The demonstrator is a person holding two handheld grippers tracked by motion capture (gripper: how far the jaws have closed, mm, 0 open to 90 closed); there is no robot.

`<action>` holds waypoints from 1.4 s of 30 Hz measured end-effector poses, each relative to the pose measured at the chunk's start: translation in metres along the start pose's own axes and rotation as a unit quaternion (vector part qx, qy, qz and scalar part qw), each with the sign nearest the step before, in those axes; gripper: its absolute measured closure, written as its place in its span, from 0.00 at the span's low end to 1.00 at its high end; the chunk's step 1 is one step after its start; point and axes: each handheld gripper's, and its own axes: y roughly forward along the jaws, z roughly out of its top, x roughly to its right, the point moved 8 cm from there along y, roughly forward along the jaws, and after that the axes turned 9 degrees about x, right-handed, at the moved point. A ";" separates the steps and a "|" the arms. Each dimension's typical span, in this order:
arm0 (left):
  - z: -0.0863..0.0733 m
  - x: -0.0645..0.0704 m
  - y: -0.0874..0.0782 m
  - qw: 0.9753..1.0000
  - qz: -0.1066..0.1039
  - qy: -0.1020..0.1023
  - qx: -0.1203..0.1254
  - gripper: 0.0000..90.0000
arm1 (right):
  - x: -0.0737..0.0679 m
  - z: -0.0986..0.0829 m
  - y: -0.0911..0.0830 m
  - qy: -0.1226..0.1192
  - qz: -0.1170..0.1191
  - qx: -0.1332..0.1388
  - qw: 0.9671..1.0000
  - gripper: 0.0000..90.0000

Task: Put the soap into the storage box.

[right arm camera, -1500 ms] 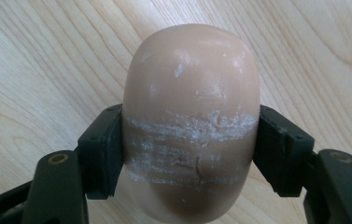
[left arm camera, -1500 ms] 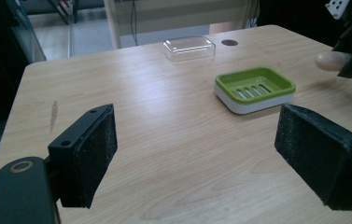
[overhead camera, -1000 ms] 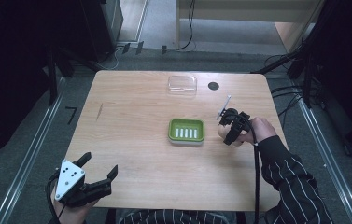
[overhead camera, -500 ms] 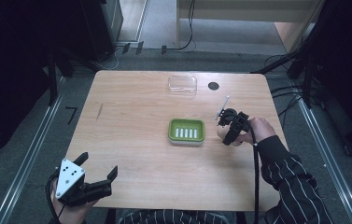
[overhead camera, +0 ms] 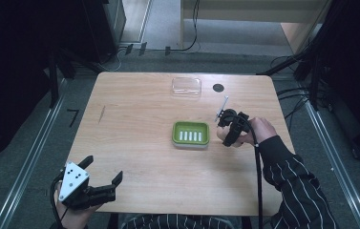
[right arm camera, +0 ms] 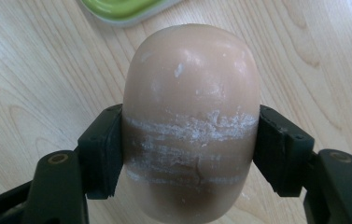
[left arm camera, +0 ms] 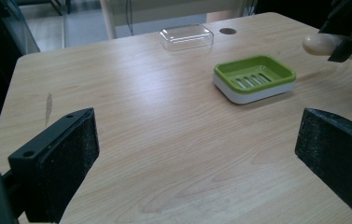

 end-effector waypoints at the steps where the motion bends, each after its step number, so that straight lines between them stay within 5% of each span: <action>1: 0.000 -0.001 0.000 1.000 0.005 -0.001 0.000 0.00 | -0.001 0.003 -0.001 -0.004 0.001 0.000 1.000 0.37; 42: -0.005 0.002 -0.004 1.000 0.001 0.007 -0.004 0.00 | -0.009 0.065 0.005 -0.087 0.014 0.017 0.996 0.37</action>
